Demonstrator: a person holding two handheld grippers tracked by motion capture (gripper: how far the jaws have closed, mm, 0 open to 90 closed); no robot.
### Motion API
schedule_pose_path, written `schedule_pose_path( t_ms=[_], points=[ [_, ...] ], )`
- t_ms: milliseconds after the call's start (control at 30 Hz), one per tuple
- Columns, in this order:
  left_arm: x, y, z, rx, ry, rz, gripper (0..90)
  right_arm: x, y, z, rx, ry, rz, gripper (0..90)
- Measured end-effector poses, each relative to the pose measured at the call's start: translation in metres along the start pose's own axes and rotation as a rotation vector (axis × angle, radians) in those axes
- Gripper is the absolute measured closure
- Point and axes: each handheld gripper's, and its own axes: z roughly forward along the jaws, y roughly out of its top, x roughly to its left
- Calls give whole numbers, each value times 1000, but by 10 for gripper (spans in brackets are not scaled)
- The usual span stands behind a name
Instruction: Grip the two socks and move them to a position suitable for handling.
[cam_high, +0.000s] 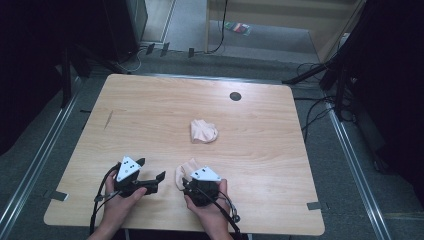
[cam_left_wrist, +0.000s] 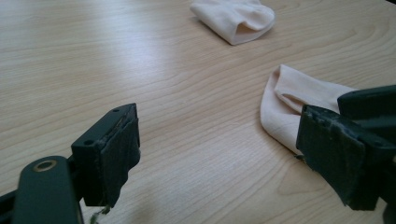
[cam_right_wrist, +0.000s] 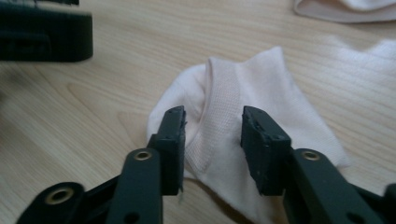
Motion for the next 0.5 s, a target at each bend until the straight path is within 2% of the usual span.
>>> schedule_pose_path(
  t_ms=[67,100,167,200,233,267,367,400,467,500],
  points=[
    [0,-1,2,8,-11,-7,149,4,-2,2,7,-5,-22,573],
    [-1,-1,2,15,-17,-5,151,6,-3,3,8,-22,-38,581],
    [-4,-1,3,16,-22,0,163,8,-5,5,8,-56,-61,685],
    [-6,-1,3,18,-17,9,163,8,-5,5,8,-56,-61,685],
    [-9,-1,4,17,-16,13,163,8,-5,5,4,-63,-57,747],
    [-10,-1,4,21,-22,14,163,6,-4,3,-6,-49,-33,814],
    [-15,-1,6,33,-42,20,182,3,-4,1,-25,-44,-16,841],
    [-19,-2,7,37,-36,46,187,3,-3,0,-32,-39,-7,845],
    [-25,-2,8,37,-15,81,260,1,-2,-4,-55,-33,12,852],
    [-28,-2,10,40,-25,78,289,1,-1,-5,-67,-31,17,854]
  ],
)
